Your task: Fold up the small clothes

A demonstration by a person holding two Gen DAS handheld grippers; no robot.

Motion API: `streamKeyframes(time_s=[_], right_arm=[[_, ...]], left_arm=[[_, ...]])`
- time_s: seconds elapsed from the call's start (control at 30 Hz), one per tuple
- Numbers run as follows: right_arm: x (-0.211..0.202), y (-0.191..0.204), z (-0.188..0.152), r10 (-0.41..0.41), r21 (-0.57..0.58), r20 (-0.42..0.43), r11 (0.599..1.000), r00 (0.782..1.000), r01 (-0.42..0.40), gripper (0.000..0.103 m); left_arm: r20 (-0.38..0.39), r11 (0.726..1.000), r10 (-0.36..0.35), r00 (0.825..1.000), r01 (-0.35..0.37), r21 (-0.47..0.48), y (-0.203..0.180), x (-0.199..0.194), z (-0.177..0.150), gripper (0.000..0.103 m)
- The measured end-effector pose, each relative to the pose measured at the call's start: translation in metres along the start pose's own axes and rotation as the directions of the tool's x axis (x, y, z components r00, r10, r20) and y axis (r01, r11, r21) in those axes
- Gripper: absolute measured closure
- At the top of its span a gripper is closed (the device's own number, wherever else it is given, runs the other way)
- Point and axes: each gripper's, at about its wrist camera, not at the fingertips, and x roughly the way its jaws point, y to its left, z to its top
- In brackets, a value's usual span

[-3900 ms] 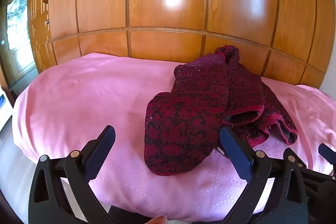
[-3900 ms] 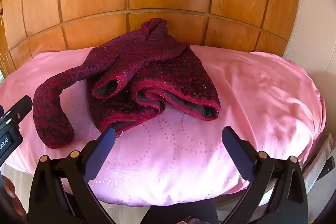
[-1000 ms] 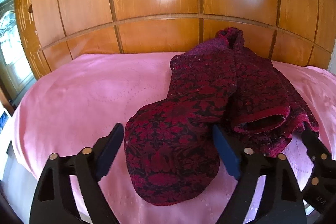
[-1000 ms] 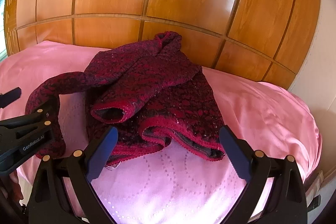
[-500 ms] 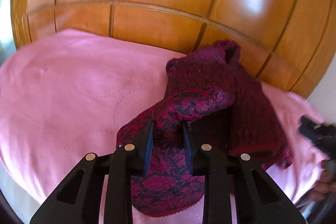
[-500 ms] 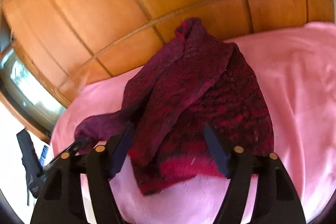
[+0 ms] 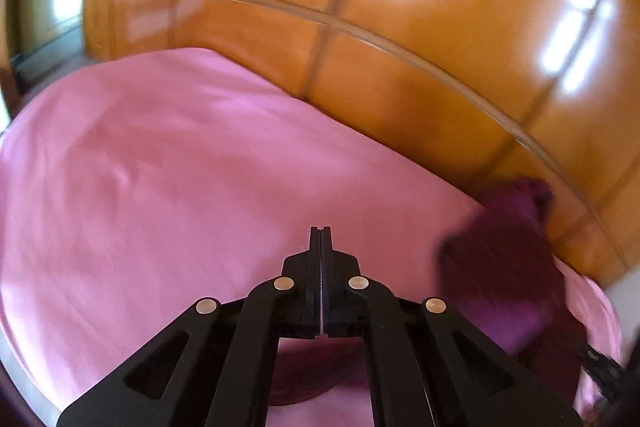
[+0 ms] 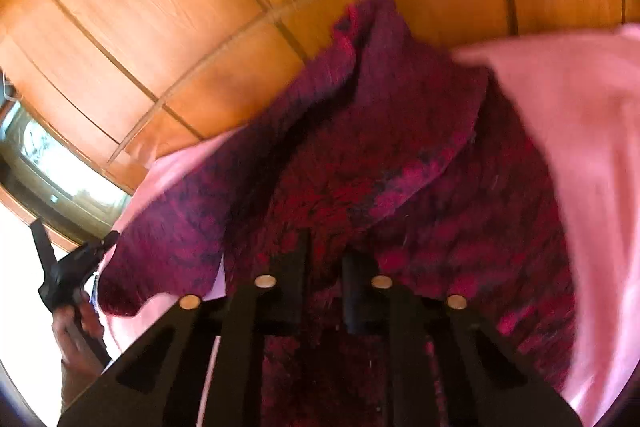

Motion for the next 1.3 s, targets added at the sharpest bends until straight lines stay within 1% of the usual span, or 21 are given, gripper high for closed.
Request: streamKeyframes(time_s=[0.1,0.17,0.3,0.37,0.43,0.47,0.5,0.57,0.63,0.67,0.7,0.77,0.87,0.9,0.93,1.03,1.1,1.17,1.2,1.23,1.3], right_arm=[[-0.016,-0.015,0.018,-0.1,-0.025,0.06,0.994,0.993,0.102,0.094],[-0.026,-0.036,0.035,-0.209,-0.027,0.107,0.977,0.972,0.213,0.094],[-0.03,-0.091,0.064,-0.404,-0.002,0.128,0.913,0.906,0.407,0.094],[-0.024,-0.118,0.077,-0.506,0.007,0.123,0.86,0.853,0.51,0.094],[-0.019,-0.144,0.088,-0.591,0.019,0.112,0.805,0.799,0.593,0.094],[-0.015,-0.157,0.093,-0.631,0.024,0.106,0.774,0.768,0.632,0.094],[-0.016,-0.166,0.095,-0.648,0.031,0.097,0.76,0.755,0.649,0.094],[-0.013,-0.192,0.102,-0.65,0.076,0.063,0.759,0.757,0.646,0.088],[-0.019,-0.208,0.099,-0.695,0.118,0.061,0.717,0.716,0.687,0.046],[-0.021,-0.21,0.098,-0.697,0.132,0.071,0.715,0.713,0.686,0.043],[-0.026,-0.213,0.095,-0.691,0.146,0.076,0.721,0.719,0.678,0.044],[-0.043,-0.21,0.082,-0.647,0.171,0.091,0.759,0.757,0.628,0.044],[-0.068,-0.192,0.051,-0.458,0.165,0.112,0.884,0.882,0.438,0.042],[-0.07,-0.185,0.042,-0.386,0.157,0.096,0.916,0.918,0.369,0.041],[-0.069,-0.175,0.022,-0.253,0.132,0.036,0.96,0.967,0.247,0.04],[-0.054,-0.154,-0.021,-0.118,0.091,-0.079,0.988,0.99,0.126,0.044],[-0.036,-0.146,-0.047,-0.067,0.089,-0.159,0.993,0.985,0.082,0.052],[-0.022,-0.137,-0.06,-0.08,0.081,-0.205,0.992,0.975,0.098,0.057],[-0.018,-0.133,-0.067,-0.069,0.089,-0.224,0.992,0.972,0.091,0.068],[-0.017,-0.13,-0.071,-0.059,0.091,-0.218,0.993,0.974,0.081,0.077],[-0.022,-0.122,-0.067,-0.073,0.069,-0.201,0.994,0.977,0.088,0.086]], left_arm=[[-0.004,0.998,0.055,0.998,-0.055,-0.008,0.007,0.016,0.02,0.103],[0.034,0.997,0.071,0.997,-0.071,-0.007,0.006,0.011,0.025,0.103],[0.107,0.999,0.029,0.994,-0.032,0.031,-0.006,-0.02,0.021,0.103],[0.134,0.996,0.001,0.991,-0.012,0.086,-0.018,-0.036,0.015,0.103],[0.142,0.985,-0.096,0.985,0.073,0.159,-0.031,-0.06,-0.002,0.089],[0.132,0.977,-0.142,0.981,0.118,0.177,-0.036,-0.067,-0.008,0.075],[0.111,0.96,-0.213,0.971,0.186,0.211,-0.044,-0.077,-0.021,0.064],[0.04,0.918,-0.314,0.948,0.293,0.267,-0.059,-0.087,-0.044,0.062],[-0.067,0.873,-0.384,0.921,0.386,0.3,-0.075,-0.092,-0.081,0.062],[-0.104,0.863,-0.397,0.912,0.409,0.296,-0.08,-0.09,-0.091,0.062],[-0.171,0.849,-0.417,0.893,0.45,0.277,-0.086,-0.084,-0.108,0.062],[-0.261,0.84,-0.427,0.866,0.487,0.239,-0.094,-0.066,-0.135,0.062],[-0.368,0.833,-0.458,0.809,0.535,0.138,-0.106,-0.037,-0.17,0.062],[-0.378,0.835,-0.463,0.802,0.537,0.117,-0.109,-0.031,-0.173,0.062],[-0.383,0.837,-0.468,0.797,0.538,0.096,-0.113,-0.026,-0.177,0.062],[-0.394,0.85,-0.47,0.79,0.526,0.04,-0.121,-0.006,-0.186,0.062],[-0.389,0.849,-0.492,0.779,0.528,-0.015,-0.127,0.007,-0.185,0.062],[-0.385,0.856,-0.486,0.785,0.517,-0.026,-0.129,0.012,-0.187,0.065],[-0.387,0.855,-0.489,0.782,0.518,-0.034,-0.129,0.016,-0.188,0.071],[-0.389,0.857,-0.482,0.785,0.514,-0.026,-0.129,0.018,-0.187,0.085],[-0.391,0.86,-0.472,0.79,0.51,-0.009,-0.128,0.015,-0.182,0.092]])
